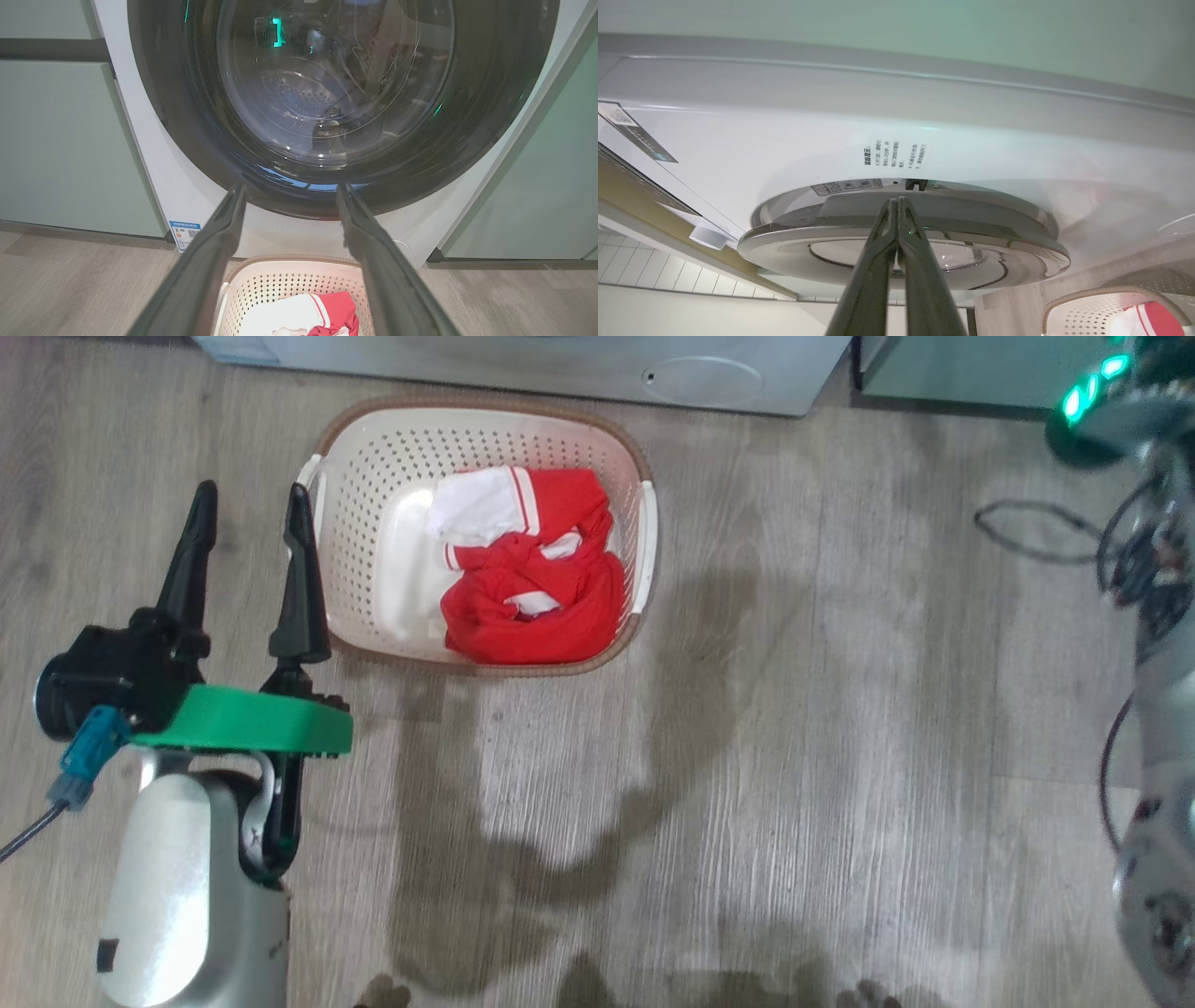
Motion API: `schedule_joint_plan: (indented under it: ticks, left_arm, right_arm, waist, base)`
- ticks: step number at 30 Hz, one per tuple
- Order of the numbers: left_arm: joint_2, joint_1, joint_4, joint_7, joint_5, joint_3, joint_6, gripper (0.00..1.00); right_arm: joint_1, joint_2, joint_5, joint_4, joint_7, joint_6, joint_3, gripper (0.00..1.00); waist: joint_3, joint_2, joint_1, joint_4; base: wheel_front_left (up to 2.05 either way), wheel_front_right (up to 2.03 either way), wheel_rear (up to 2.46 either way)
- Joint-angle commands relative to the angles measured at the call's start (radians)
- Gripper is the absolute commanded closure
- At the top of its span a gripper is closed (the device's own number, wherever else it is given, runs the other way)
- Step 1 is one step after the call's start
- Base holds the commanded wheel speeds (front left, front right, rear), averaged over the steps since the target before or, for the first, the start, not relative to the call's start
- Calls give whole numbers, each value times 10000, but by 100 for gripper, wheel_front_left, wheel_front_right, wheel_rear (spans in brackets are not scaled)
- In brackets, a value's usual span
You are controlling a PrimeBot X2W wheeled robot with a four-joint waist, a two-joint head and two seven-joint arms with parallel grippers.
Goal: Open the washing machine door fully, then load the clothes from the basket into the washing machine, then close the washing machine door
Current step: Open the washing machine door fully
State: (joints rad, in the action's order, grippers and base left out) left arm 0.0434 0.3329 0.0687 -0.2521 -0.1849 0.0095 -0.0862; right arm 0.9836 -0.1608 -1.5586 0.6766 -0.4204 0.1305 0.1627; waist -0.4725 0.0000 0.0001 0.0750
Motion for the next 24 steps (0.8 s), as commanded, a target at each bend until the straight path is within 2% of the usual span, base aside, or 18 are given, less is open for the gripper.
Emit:
schedule_joint_plan:
  ticks: [1,10,24]
  left_arm:
    - [136,248,-388,-97,-41,272,-47,0]
    - [104,580,-481,-97,37,115,-137,0]
    - [77,931,-362,-97,40,-9,-199,0]
  right_arm:
    - [478,-79,19,-183,-186,2,-194,100]
    - [2754,-412,519,1270,-1002,2,-828,100]
    - [4723,8,1525,2546,-1149,2,-1483,100]
  waist:
    - [-149,0,-1,104]
    - [-650,0,-1,346]
    - [-1092,0,-1,580]
  base:
    - [0,0,0]
    - [0,0,0]
    - [0,0,0]
